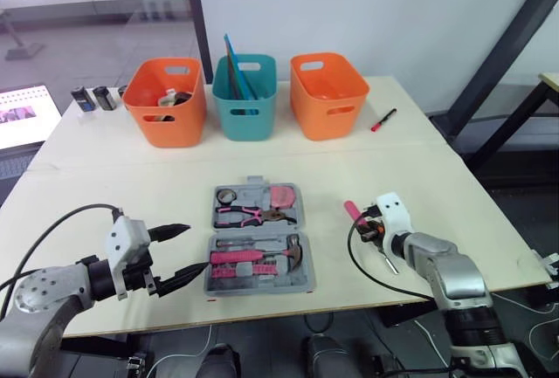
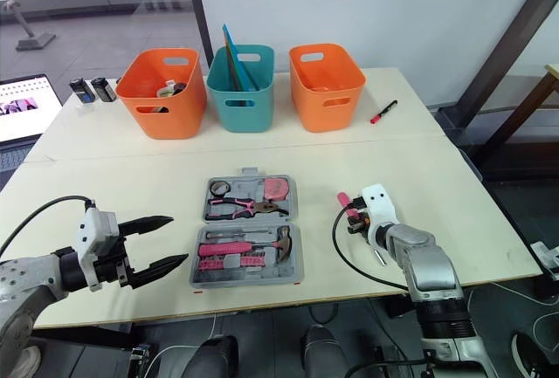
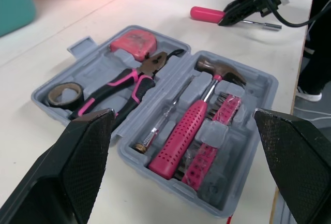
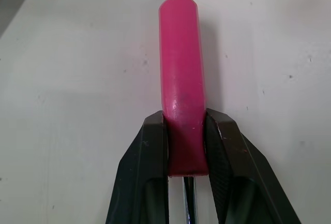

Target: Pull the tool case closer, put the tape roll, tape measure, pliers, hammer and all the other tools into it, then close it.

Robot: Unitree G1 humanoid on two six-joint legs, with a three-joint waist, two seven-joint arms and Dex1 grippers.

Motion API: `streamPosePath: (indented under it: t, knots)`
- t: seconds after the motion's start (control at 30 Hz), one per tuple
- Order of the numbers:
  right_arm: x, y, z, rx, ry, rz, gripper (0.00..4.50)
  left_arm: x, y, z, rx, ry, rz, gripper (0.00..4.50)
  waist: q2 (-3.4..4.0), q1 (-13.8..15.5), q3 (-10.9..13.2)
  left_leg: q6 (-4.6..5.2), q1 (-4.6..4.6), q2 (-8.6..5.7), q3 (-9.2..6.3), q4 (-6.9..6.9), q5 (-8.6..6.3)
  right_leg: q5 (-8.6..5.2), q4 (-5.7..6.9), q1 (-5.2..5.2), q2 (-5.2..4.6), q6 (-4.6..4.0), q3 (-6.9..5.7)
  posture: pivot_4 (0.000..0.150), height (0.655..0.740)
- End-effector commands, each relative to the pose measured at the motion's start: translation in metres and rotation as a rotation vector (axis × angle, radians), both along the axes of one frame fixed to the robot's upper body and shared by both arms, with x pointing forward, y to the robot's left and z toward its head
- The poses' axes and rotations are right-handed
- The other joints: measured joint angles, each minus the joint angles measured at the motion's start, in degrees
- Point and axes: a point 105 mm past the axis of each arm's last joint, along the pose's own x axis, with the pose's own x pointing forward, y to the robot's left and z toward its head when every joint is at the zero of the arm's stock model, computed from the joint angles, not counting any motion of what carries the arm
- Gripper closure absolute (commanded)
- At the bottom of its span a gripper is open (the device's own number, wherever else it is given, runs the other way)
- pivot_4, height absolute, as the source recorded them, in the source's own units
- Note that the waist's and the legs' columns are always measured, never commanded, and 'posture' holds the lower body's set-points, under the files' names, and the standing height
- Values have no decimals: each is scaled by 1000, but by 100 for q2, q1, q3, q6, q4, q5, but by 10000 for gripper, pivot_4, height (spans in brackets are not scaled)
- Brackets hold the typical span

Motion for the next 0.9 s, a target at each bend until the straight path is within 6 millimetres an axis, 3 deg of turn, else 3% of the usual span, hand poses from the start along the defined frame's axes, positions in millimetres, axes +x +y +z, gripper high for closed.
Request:
streamPosePath:
  t: [0.03, 0.2, 0.33, 0.47, 0.57, 0.73, 0.9]
  knots:
    - [8, 19, 27, -34, -41, 117, 40476, -2, 2, 5, 8, -32, 0, 0, 1, -8, 1, 0, 0, 0, 0, 0, 0, 0, 0, -1, 0, 0, 1, 1500, 7400]
    - [19, 68, 77, -197, -165, 468, 40476, -6, 16, 6, 28, -26, 31, 0, 19, -23, 12, 0, -1, 1, 3, -2, 0, 2, 2, -12, 2, -2, 4, 1500, 7400]
    - [9, 105, 99, -410, -237, 796, 40476, -12, 25, 3, 54, -8, 42, 0, 20, 9, 13, 0, -3, 2, 2, -11, 0, -1, 0, -17, 3, 0, 3, 1500, 7400]
    - [-16, 122, 90, -651, -218, 1075, 40476, -19, 24, 1, 63, 11, 34, 0, 18, 44, 13, 1, -15, 0, 3, -16, -3, -11, -14, -17, -2, 12, 3, 1500, 7400]
    - [-34, 132, 84, -628, -117, 1160, 40476, -22, 22, 0, 58, 21, 29, 0, 18, 15, 13, 1, -17, 0, 6, -14, -4, -10, -16, -17, -4, 12, 3, 1500, 7400]
    - [-62, 166, 77, -527, 19, 1219, 40476, -33, 21, -5, 60, 66, 8, 0, 18, -28, 14, 1, -4, 4, 5, -9, -3, 3, -1, -24, 3, -6, 3, 1500, 7400]
    - [-70, 188, 67, -523, 80, 1228, 40476, -41, 22, -10, 73, 102, 3, 0, 19, 13, 13, 1, -5, 6, 4, -8, -3, 2, 6, -30, 2, -8, 2, 1500, 7400]
